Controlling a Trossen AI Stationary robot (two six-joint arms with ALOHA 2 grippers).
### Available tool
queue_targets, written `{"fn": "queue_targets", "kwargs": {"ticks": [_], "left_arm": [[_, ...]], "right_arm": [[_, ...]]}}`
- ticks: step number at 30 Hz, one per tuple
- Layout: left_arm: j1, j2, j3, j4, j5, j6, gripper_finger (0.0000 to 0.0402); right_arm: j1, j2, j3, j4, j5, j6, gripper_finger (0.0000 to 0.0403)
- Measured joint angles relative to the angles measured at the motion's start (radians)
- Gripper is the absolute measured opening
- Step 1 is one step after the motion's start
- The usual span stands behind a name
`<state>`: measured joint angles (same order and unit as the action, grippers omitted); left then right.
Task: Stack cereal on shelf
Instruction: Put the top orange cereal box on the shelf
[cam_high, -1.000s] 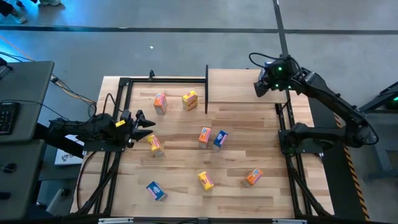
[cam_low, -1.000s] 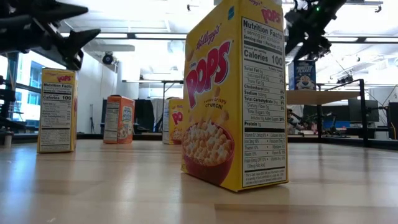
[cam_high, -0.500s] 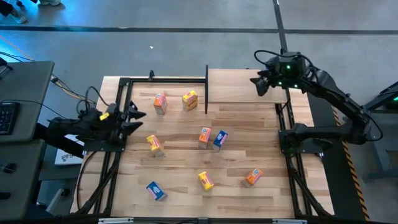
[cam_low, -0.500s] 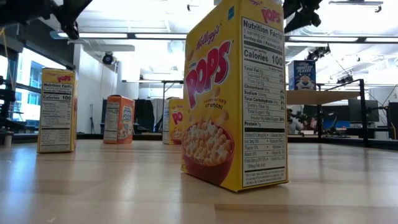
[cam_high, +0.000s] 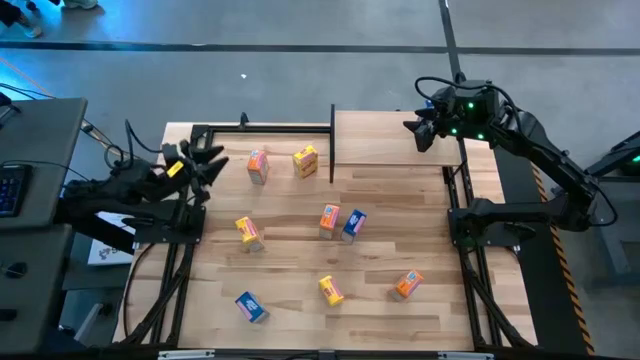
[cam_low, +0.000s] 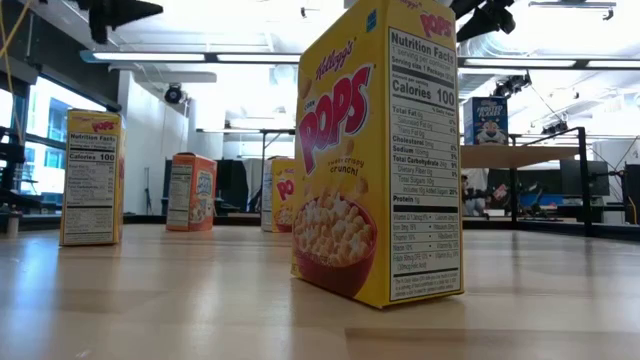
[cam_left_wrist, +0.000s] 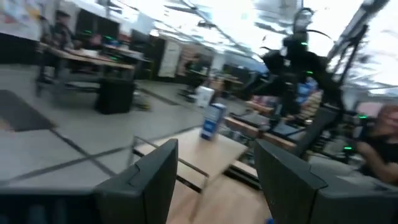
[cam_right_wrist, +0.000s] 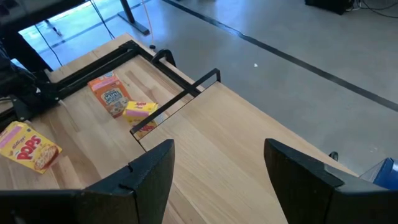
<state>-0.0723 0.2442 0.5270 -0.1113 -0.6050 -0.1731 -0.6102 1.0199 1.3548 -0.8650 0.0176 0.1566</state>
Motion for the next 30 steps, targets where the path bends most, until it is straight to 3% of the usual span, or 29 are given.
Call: {"fn": "queue_targets", "kwargs": {"ticks": [12, 21, 30], "left_arm": [[0.000, 0.193, 0.203, 0.004, -0.045, 0.213, 0.0200], [0.000, 0.307, 0.288, 0.005, -0.064, 0.272, 0.0200], [0.022, 0.389, 0.312, 0.004, -0.288, 0.335, 0.0200]], "right_arm": [[0.000, 0.000, 0.000, -0.012, -0.002, 0.000, 0.0240], [0.000, 0.000, 0.000, -0.025, -0.003, 0.000, 0.0240], [0.000, 0.000, 0.000, -0.025, -0.003, 0.000, 0.0240]]}}
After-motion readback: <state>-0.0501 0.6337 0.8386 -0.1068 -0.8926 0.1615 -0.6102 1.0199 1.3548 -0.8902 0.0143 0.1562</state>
